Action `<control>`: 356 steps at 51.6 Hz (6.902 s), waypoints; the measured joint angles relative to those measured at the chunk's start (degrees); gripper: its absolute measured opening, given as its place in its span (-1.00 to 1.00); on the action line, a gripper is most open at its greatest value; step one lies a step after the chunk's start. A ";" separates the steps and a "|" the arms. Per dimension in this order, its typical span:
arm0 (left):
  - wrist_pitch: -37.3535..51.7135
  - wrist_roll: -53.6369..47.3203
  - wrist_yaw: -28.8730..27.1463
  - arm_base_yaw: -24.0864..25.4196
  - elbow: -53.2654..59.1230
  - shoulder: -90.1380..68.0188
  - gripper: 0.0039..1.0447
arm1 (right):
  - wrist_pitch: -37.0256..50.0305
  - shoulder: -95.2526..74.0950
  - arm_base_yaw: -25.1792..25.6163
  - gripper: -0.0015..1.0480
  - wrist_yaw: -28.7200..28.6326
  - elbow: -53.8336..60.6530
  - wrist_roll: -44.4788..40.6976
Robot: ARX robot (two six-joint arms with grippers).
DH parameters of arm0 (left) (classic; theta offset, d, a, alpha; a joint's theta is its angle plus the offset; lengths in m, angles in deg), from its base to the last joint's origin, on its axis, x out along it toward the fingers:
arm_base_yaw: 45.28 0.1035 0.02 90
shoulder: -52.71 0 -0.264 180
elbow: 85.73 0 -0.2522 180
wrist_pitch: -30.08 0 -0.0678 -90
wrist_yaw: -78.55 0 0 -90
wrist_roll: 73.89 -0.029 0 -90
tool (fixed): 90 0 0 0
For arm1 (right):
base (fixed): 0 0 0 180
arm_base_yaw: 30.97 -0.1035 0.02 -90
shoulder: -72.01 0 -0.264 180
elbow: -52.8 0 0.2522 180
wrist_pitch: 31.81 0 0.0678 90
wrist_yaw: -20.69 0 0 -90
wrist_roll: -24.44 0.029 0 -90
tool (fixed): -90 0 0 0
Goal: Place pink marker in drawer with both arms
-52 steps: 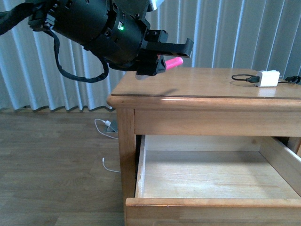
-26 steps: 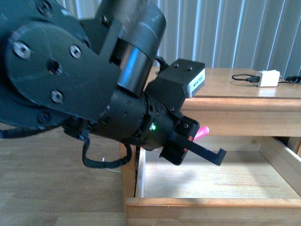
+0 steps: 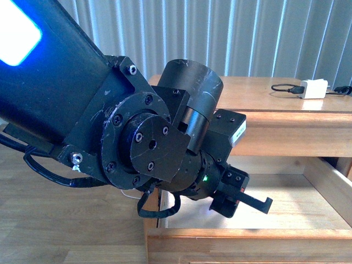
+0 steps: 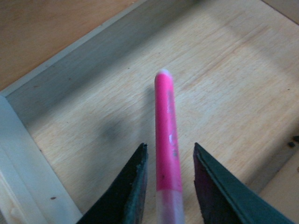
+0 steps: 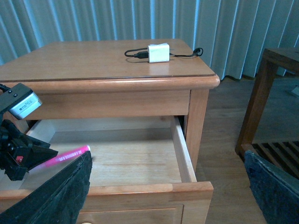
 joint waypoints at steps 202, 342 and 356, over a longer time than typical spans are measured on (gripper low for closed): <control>-9.31 7.69 -3.23 33.03 72.30 116.13 0.89 | -12.22 -57.35 -10.80 0.84 -2.64 -21.05 10.23; -9.31 7.69 -3.21 33.03 72.30 116.13 0.89 | -11.65 -18.23 -2.45 0.84 -5.79 -12.09 9.46; -9.31 7.69 -3.21 33.03 72.30 116.13 0.89 | -0.94 -17.11 -1.07 0.65 -1.90 -7.82 6.19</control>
